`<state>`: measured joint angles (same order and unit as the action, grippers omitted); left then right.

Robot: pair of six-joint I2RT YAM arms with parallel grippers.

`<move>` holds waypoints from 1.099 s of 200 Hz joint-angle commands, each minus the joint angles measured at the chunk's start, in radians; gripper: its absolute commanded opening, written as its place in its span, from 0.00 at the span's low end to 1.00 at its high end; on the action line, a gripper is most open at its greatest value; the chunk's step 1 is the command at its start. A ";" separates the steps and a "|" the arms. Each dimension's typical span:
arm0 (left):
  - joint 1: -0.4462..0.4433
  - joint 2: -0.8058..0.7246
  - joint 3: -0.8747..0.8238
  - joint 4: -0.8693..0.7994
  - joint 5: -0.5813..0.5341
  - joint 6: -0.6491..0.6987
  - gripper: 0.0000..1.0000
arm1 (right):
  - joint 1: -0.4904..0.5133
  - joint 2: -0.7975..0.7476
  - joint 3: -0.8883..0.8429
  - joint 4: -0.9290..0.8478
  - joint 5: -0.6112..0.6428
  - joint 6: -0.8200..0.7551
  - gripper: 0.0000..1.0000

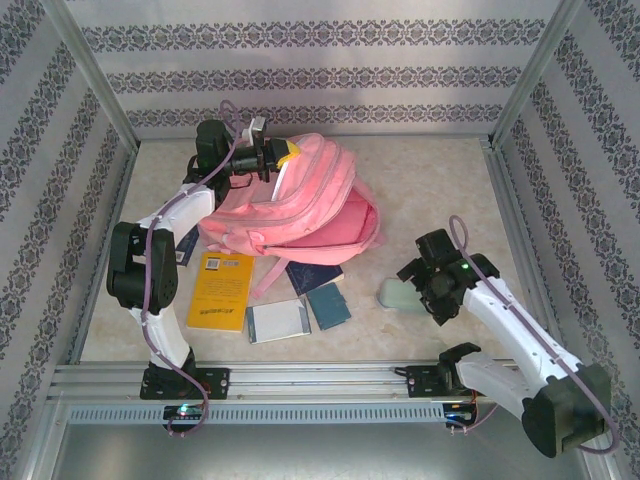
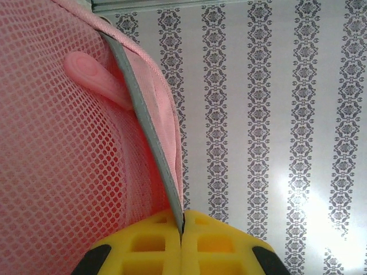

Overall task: Pack the student bag
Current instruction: Rotate the glasses case at the middle-right of the table.

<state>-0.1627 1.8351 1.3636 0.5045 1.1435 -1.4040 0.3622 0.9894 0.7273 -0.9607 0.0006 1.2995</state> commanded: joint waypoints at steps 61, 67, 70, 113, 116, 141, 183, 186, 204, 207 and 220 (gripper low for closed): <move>0.008 -0.060 -0.014 0.206 -0.004 -0.066 0.00 | -0.012 0.044 -0.139 0.205 0.041 0.178 0.98; 0.009 -0.063 -0.017 0.201 -0.004 -0.063 0.00 | -0.022 0.042 -0.143 0.220 0.051 0.164 0.98; 0.008 -0.064 -0.017 0.200 -0.004 -0.061 0.00 | -0.029 0.040 -0.145 0.230 0.054 0.155 0.98; 0.009 -0.065 -0.020 0.201 -0.004 -0.059 0.00 | -0.157 0.059 -0.157 0.385 0.034 -0.007 0.98; 0.009 -0.066 -0.020 0.201 -0.004 -0.059 0.00 | -0.164 0.068 -0.151 0.392 0.030 -0.027 0.98; 0.008 -0.063 -0.023 0.206 -0.004 -0.063 0.00 | -0.247 0.171 -0.083 0.409 -0.035 -0.145 0.98; 0.009 -0.060 -0.026 0.209 -0.002 -0.064 0.00 | -0.262 0.313 0.036 0.342 -0.085 -0.256 0.98; 0.008 -0.060 -0.026 0.208 -0.003 -0.064 0.00 | -0.259 0.320 0.041 0.335 -0.088 -0.258 0.98; 0.008 -0.059 -0.026 0.209 -0.002 -0.064 0.00 | -0.236 0.355 0.066 0.275 -0.081 -0.261 0.98; 0.008 -0.059 -0.026 0.209 -0.003 -0.063 0.00 | -0.233 0.360 0.068 0.263 -0.081 -0.258 0.98; 0.009 -0.056 -0.026 0.210 -0.004 -0.065 0.00 | -0.225 0.385 0.072 0.227 -0.093 -0.241 0.98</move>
<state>-0.1627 1.8297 1.3342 0.5972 1.1431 -1.4670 0.1154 1.3315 0.7734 -0.6170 -0.0662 1.0813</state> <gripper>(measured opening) 0.051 0.977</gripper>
